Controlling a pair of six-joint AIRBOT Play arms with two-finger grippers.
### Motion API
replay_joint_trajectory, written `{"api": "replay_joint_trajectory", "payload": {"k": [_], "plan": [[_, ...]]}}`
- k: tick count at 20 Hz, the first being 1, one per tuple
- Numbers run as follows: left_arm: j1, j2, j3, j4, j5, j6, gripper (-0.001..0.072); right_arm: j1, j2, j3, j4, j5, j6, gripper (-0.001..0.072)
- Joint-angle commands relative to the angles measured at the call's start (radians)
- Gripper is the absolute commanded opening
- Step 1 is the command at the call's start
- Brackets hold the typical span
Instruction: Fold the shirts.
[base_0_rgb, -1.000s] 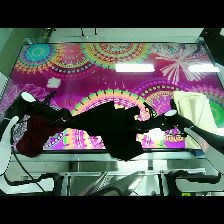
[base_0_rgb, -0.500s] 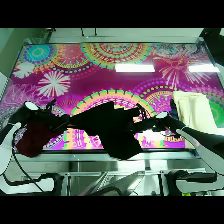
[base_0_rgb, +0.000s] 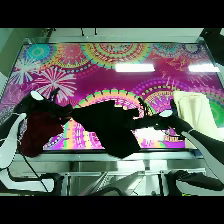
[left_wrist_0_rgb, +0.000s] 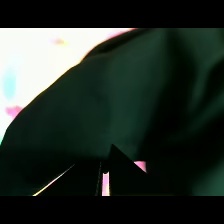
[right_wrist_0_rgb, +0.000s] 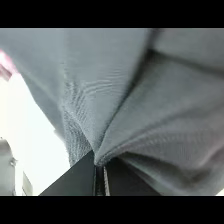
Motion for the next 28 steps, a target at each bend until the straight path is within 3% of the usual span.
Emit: {"api": "replay_joint_trajectory", "payload": {"k": [1,8,16,20,25,28], "plan": [[-0.003,0.102,0.107,-0.063,-0.083,0.028,0.001,-0.001,0.114,0.06,0.034,0.009,0.001,0.0022],[0.111,0.491,0.47,-0.128,-0.178,0.042,0.001,-0.15,0.407,0.433,0.02,0.01,0.017,0.0022],[0.166,0.739,0.568,-0.126,-0.223,0.072,0.001,-0.16,0.566,0.458,0.004,0.131,0.047,0.0023],[0.129,0.637,0.444,-0.127,-0.227,0.086,0.0011,-0.16,0.476,0.414,-0.249,0.17,0.176,0.0023],[0.002,0.329,0.241,-0.126,-0.159,0.183,0.0011,-0.16,0.191,0.307,-0.375,0.172,0.175,0.0022],[-0.011,0.13,0.235,-0.127,-0.079,0.192,0.0023,-0.161,0.023,0.307,-0.431,0.067,0.174,0.0023]]}}
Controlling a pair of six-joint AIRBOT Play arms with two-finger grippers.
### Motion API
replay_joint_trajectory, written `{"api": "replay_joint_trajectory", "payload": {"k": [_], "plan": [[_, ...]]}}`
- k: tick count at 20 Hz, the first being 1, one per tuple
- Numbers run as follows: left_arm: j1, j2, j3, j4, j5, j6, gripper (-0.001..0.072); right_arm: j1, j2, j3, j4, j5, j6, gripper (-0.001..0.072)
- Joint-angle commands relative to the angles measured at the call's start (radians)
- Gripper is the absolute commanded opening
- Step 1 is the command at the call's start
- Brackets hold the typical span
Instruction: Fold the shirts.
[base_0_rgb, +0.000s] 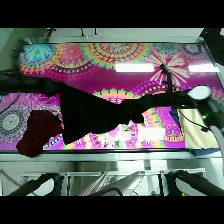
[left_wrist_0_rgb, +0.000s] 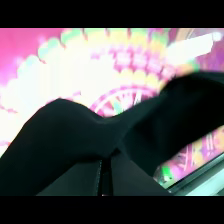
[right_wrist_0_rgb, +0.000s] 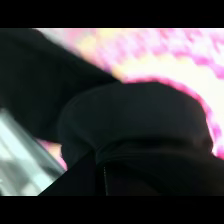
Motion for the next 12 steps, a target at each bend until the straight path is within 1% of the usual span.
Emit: {"api": "replay_joint_trajectory", "payload": {"k": [1,2,3,4,5,6,7,8,10,12], "plan": [[-0.021,-0.225,-0.002,-0.001,0.068,0.026,0.0365,-0.011,-0.186,-0.013,-0.087,-0.13,0.006,0.003],[-0.008,-0.275,0.041,-0.002,0.052,0.013,0.069,-0.031,-0.214,-0.001,-0.086,-0.178,0.006,0.0099],[0.012,-0.311,0.085,-0.002,0.019,0.002,0.0686,-0.062,-0.228,0.018,-0.086,-0.202,0.007,0.0289],[0.039,-0.336,0.124,-0.002,-0.021,-0.018,0.0686,-0.1,-0.229,0.039,-0.086,-0.205,0.007,0.0346],[0.068,-0.353,0.153,-0.002,-0.064,-0.039,0.0685,-0.143,-0.226,0.064,-0.086,-0.199,0.006,0.0347],[0.095,-0.358,0.158,-0.001,-0.101,-0.053,0.0685,-0.185,-0.217,0.08,-0.086,-0.187,0.006,0.0378],[0.117,-0.354,0.142,-0.001,-0.149,-0.061,0.0685,-0.229,-0.203,0.084,-0.086,-0.174,0.007,0.0476],[0.139,-0.341,0.103,-0.001,-0.193,-0.064,0.0684,-0.271,-0.188,0.084,-0.086,-0.141,0.008,0.0513],[0.165,-0.285,-0.025,0.001,-0.217,-0.064,0.0684,-0.338,-0.167,0.084,-0.086,-0.008,0.041,0.0503],[0.18,-0.196,-0.196,0.042,-0.211,-0.064,0.0684,-0.37,-0.161,0.081,-0.087,0.14,0.045,0.0503]]}}
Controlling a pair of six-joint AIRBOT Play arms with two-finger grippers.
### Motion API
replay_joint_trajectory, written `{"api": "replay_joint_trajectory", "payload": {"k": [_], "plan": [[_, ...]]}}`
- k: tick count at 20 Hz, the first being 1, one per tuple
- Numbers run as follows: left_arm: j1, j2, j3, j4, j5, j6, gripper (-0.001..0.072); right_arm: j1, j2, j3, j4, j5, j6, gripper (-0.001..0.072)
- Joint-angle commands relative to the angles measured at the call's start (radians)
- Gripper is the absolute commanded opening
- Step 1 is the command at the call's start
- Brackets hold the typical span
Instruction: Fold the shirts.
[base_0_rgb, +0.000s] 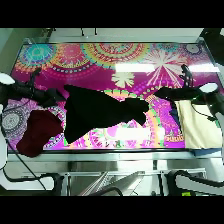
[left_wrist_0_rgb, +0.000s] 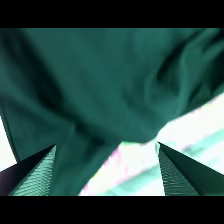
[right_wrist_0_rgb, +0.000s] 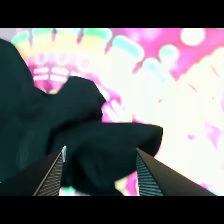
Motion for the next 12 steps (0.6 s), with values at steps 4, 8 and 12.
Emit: {"api": "replay_joint_trajectory", "payload": {"k": [4,8,12], "plan": [[0.032,0.254,-0.478,0.106,-0.016,-0.039,0.066,-0.058,0.043,-0.111,0.0,0.248,0.023,0.0388],[0.032,0.388,-0.68,0.121,0.135,-0.044,0.0526,-0.058,0.088,-0.235,0.002,0.214,-0.011,0.0388],[0.038,0.403,-0.683,0.248,0.361,-0.045,0.0526,-0.058,0.117,-0.248,0.002,0.216,-0.015,0.0387]]}}
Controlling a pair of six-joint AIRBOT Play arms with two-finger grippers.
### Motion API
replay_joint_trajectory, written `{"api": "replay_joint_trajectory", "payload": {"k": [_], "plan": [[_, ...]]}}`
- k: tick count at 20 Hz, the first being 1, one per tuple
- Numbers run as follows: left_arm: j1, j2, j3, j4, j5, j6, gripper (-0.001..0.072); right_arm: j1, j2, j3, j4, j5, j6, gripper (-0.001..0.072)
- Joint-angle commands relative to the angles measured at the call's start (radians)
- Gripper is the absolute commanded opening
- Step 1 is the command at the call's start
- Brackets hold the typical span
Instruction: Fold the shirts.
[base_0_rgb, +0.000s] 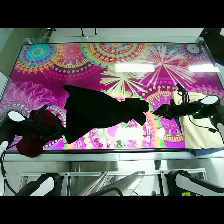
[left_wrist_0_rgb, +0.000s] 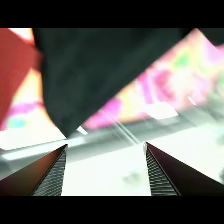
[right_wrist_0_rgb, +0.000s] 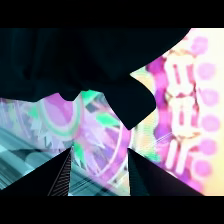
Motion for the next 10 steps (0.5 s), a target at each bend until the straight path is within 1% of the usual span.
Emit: {"api": "replay_joint_trajectory", "payload": {"k": [1,4,5,7,10], "plan": [[0.019,0.012,-0.007,0.138,0.192,-0.004,0.0526,0.0,0.031,-0.023,0.001,0.005,-0.008,0.0387],[0.114,-0.061,0.094,0.203,0.19,-0.003,0.0526,0.0,0.05,-0.023,0.001,0.005,-0.008,0.0387],[0.159,-0.087,0.133,0.204,0.18,0.0,0.0526,0.0,0.053,-0.023,0.001,0.005,-0.007,0.0388],[0.245,-0.14,0.199,0.206,0.156,0.036,0.0526,0.0,0.054,-0.023,0.001,0.005,-0.007,0.0387],[0.381,-0.218,0.245,0.204,0.134,0.043,0.0526,0.0,0.054,-0.023,0.001,0.005,-0.003,0.0387]]}}
